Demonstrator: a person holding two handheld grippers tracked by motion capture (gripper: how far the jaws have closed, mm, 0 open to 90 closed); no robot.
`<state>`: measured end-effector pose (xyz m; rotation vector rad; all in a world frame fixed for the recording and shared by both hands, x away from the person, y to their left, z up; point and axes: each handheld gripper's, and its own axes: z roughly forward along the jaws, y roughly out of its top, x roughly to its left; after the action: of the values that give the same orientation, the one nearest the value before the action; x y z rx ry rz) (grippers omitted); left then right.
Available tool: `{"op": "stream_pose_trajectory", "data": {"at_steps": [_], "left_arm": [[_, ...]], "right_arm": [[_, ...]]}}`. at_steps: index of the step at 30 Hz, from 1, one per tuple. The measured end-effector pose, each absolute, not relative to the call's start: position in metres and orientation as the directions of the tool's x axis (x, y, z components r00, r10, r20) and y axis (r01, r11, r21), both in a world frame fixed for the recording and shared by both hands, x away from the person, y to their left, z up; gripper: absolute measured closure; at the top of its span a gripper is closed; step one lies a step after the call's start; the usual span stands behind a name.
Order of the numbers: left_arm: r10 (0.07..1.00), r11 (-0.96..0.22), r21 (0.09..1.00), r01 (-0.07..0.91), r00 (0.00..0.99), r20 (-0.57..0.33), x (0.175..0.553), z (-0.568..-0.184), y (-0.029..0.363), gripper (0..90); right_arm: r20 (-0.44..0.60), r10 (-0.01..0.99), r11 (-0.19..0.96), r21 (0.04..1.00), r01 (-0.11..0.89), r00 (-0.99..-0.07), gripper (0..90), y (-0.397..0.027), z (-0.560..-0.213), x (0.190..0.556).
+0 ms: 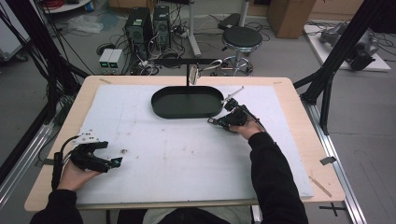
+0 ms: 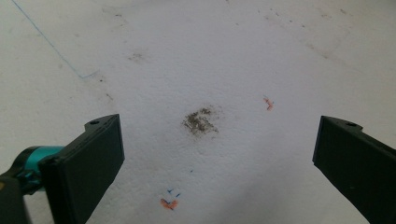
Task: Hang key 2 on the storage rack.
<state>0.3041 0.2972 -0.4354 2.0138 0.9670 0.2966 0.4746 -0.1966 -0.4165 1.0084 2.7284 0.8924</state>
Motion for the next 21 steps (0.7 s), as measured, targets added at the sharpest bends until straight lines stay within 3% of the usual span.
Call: {"op": "stream_pose_trajectory", "data": {"at_steps": [21], "left_arm": [[0.727, -0.331, 0.786, 0.522, 0.672, -0.141, 0.305, -0.436, 0.297, 2.5]], "right_arm": [[0.096, 0.609, 0.578, 0.626, 0.523, -0.788, 87.2, -0.198, -0.39, 0.466]]}}
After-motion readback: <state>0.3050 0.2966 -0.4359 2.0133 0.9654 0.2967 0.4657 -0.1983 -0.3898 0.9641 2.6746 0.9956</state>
